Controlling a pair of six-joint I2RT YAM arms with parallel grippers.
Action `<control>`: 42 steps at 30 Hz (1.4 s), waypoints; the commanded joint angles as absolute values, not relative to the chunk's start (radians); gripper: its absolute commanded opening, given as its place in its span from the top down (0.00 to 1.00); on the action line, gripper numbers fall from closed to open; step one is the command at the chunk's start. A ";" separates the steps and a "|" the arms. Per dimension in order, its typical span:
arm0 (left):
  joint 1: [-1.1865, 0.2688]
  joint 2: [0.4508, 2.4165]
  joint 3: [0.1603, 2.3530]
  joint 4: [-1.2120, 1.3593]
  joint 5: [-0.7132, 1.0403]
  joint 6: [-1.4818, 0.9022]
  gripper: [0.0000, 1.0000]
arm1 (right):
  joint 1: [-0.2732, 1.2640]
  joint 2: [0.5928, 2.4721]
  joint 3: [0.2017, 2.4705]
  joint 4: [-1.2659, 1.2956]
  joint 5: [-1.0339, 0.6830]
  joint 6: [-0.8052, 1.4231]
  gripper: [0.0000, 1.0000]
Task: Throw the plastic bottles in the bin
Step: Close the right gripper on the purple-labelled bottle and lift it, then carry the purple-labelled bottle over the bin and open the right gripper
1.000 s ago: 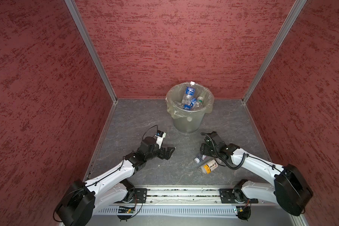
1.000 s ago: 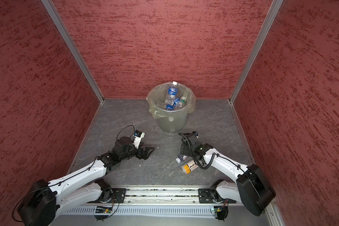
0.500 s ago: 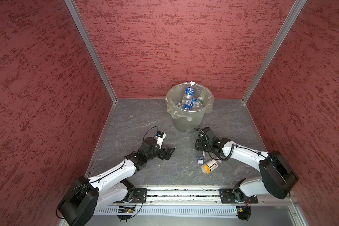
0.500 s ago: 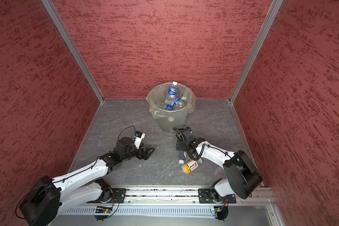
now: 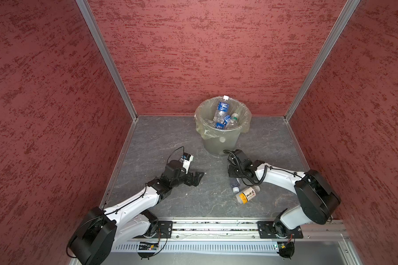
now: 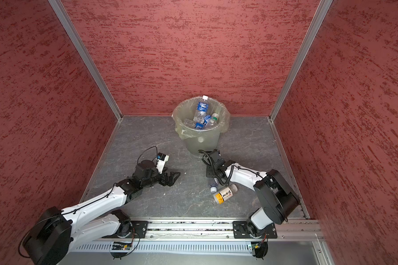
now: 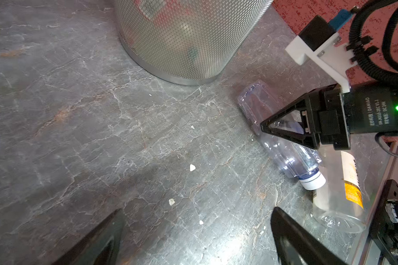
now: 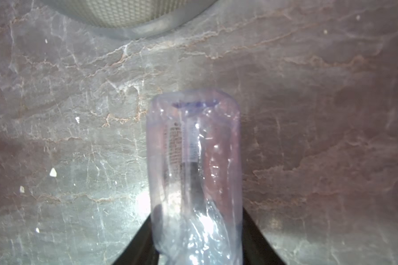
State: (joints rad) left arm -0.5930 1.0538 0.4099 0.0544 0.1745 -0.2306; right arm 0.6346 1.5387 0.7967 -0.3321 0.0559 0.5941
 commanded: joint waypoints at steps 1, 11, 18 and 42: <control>-0.585 1.048 0.413 0.079 0.169 -0.235 0.01 | 0.649 1.500 0.819 -0.331 0.084 0.592 0.57; -0.587 1.047 0.412 0.074 0.171 -0.239 0.01 | 0.678 1.285 0.770 -0.303 0.123 0.599 0.59; -0.600 0.972 0.410 0.017 0.151 -0.241 0.01 | 0.685 1.068 0.711 -0.330 0.200 0.588 0.60; -0.718 0.841 0.413 -0.176 0.045 -0.298 0.01 | 0.720 0.964 1.099 -0.199 0.371 0.238 0.59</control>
State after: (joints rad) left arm -0.7128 0.8577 0.4095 -0.1532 0.0647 -0.2844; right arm 0.7166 0.8623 1.0019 -0.2783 0.3210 0.3149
